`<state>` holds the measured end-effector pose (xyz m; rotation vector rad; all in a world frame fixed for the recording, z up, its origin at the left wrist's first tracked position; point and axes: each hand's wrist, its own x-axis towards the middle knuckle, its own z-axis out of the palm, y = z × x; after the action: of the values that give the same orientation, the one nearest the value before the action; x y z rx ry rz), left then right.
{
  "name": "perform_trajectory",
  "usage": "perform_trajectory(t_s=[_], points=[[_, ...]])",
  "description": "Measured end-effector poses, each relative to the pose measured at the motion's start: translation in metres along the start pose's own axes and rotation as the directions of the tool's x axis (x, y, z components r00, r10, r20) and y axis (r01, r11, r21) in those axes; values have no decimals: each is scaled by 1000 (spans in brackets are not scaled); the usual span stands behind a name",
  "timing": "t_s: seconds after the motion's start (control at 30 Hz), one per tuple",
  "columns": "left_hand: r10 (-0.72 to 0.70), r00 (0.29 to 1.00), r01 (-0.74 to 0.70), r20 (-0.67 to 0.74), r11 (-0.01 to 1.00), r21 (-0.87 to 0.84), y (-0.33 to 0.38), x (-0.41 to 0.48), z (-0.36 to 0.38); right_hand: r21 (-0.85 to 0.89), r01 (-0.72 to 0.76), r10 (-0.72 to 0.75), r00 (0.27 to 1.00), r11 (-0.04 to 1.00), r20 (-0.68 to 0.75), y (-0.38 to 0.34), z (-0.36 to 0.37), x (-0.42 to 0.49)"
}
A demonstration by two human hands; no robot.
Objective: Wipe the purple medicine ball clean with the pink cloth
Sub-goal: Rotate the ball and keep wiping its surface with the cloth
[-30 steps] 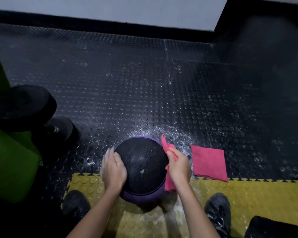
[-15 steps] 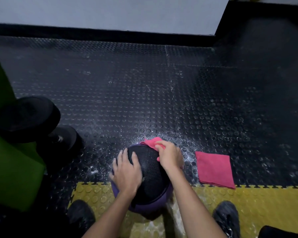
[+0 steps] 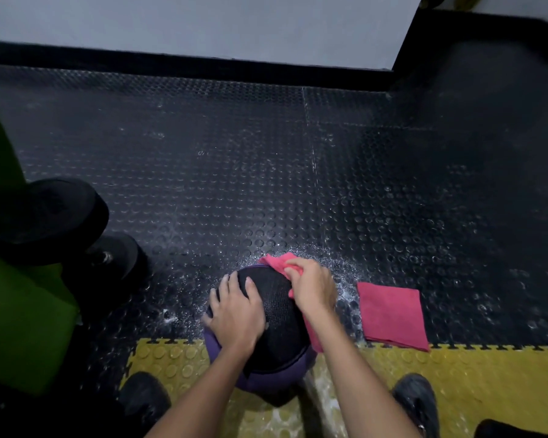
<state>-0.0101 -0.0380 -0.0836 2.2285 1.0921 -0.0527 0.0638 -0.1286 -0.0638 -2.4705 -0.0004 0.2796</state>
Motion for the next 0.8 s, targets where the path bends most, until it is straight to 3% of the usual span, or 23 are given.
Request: perform_trajectory(t_s=[0.1,0.17,0.27,0.37,0.47,0.53,0.63,0.73,0.8], points=[[-8,1000,8,16,1000,-4,2,9,-2,-258,286,-339,921,923,-194,0,12,-47],[11,999,-11,33,1000,-5,1,10,-5,-230,362,-412,882,904,-230,2,22,-76],[33,999,-34,25,999,14,-2,7,-3,-217,357,-407,873,908,-270,5,25,-65],[7,1000,-7,22,1000,11,2,7,-2,-176,245,-265,959,954,-101,-4,11,-28],[-22,999,22,29,1000,5,9,11,-2,-68,112,-113,994,991,-13,-13,0,0],[-43,999,43,32,999,1,12,16,-2,-160,162,-172,984,974,-51,-14,2,-14],[-39,998,40,40,999,-12,15,23,-3,-217,295,-343,909,931,-236,-4,17,-62],[-18,999,18,49,1000,2,14,23,-3,-209,284,-336,900,936,-279,4,23,-62],[-23,999,23,41,1000,10,13,19,-2,-174,213,-244,953,961,-182,-1,16,-38]])
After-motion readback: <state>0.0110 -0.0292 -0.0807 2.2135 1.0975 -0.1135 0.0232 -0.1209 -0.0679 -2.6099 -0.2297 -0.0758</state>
